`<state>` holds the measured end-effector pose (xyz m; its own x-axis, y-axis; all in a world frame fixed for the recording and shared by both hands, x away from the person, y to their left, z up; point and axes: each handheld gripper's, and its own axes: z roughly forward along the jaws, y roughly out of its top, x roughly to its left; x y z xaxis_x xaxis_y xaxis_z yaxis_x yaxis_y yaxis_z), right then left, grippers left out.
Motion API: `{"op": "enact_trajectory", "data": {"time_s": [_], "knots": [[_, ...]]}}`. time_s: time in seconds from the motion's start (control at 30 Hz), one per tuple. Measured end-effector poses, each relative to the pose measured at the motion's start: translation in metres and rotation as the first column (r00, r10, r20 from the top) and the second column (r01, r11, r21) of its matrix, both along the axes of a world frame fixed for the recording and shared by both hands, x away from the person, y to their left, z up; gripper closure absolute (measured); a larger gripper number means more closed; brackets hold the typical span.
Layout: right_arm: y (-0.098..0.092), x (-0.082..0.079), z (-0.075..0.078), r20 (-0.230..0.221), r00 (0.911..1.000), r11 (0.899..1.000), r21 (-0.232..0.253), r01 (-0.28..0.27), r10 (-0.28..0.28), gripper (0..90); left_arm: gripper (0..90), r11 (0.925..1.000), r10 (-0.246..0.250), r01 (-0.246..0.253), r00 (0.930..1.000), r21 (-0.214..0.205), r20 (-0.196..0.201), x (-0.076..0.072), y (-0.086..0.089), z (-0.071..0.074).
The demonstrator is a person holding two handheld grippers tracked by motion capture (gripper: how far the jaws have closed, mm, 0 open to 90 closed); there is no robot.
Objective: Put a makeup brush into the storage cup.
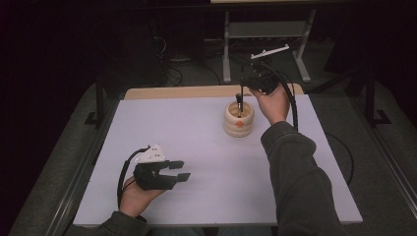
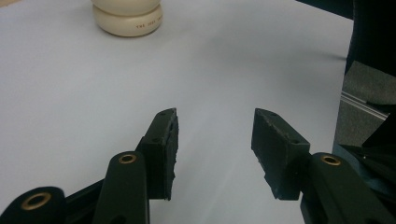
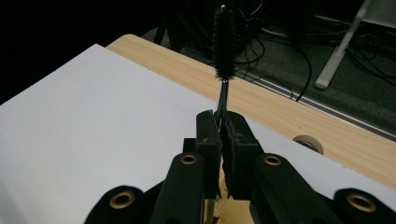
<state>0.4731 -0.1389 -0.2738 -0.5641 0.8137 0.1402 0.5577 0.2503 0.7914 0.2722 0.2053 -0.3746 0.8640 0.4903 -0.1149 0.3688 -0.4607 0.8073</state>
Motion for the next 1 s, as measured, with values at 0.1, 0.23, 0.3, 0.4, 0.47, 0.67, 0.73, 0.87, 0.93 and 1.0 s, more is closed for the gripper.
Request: {"op": "enact_trajectory", "data": {"time_s": [0.1, 0.23, 0.3, 0.4, 0.47, 0.67, 0.73, 0.87, 0.93, 1.0], "knots": [[0.000, 0.001, -0.003, 0.003, 1.0000, 1.000, -0.005, 0.004, -0.004, 84.8, 50.5, 1.0000, 0.002, -0.002, 1.0000, -0.001, -0.001, 0.000, 0.000, 0.000], [-0.002, 0.002, -0.007, -0.007, 0.9999, 1.000, -0.006, 0.010, -0.010, 84.8, 50.1, 1.0000, 0.003, -0.003, 1.0000, -0.004, -0.003, 0.000, 0.000, 0.000], [-0.003, 0.002, -0.009, -0.016, 0.9998, 1.000, -0.008, 0.014, -0.014, 84.8, 49.9, 1.0000, 0.005, -0.005, 1.0000, -0.005, -0.005, 0.000, 0.000, 0.000], [-0.005, 0.002, -0.013, -0.021, 0.9995, 1.000, -0.007, 0.022, -0.022, 84.8, 49.8, 1.0000, 0.008, -0.008, 0.9999, -0.003, -0.012, -0.001, 0.000, 0.000], [-0.006, 0.002, -0.015, -0.023, 0.9994, 1.000, 0.000, 0.026, -0.026, 84.8, 49.7, 1.0000, 0.006, -0.006, 1.0000, -0.002, -0.003, 0.000, 0.000, 0.000], [-0.009, 0.002, -0.021, -0.032, 0.9990, 1.000, -0.009, 0.030, -0.030, 84.8, 49.7, 0.9998, 0.009, -0.010, 0.9999, -0.016, -0.012, -0.001, -0.002, -0.001], [-0.009, 0.002, -0.023, -0.035, 0.9988, 0.999, -0.005, 0.034, -0.034, 84.8, 49.6, 0.9998, 0.009, -0.009, 0.9999, -0.015, -0.009, -0.001, -0.001, -0.001], [-0.010, 0.003, -0.028, -0.033, 0.9990, 1.000, -0.008, 0.028, -0.029, 84.8, 49.5, 0.9999, 0.007, -0.007, 0.9999, -0.010, -0.008, 0.000, -0.001, 0.000], [-0.010, 0.003, -0.030, -0.036, 0.9989, 1.000, -0.005, 0.030, -0.031, 84.7, 49.5, 0.9999, 0.009, -0.009, 0.9999, -0.012, -0.009, -0.001, -0.001, 0.000], [-0.010, 0.003, -0.033, -0.043, 0.9986, 1.000, -0.007, 0.030, -0.030, 84.7, 49.5, 0.9999, 0.008, -0.008, 1.0000, -0.010, -0.006, 0.000, -0.001, 0.000]]}}
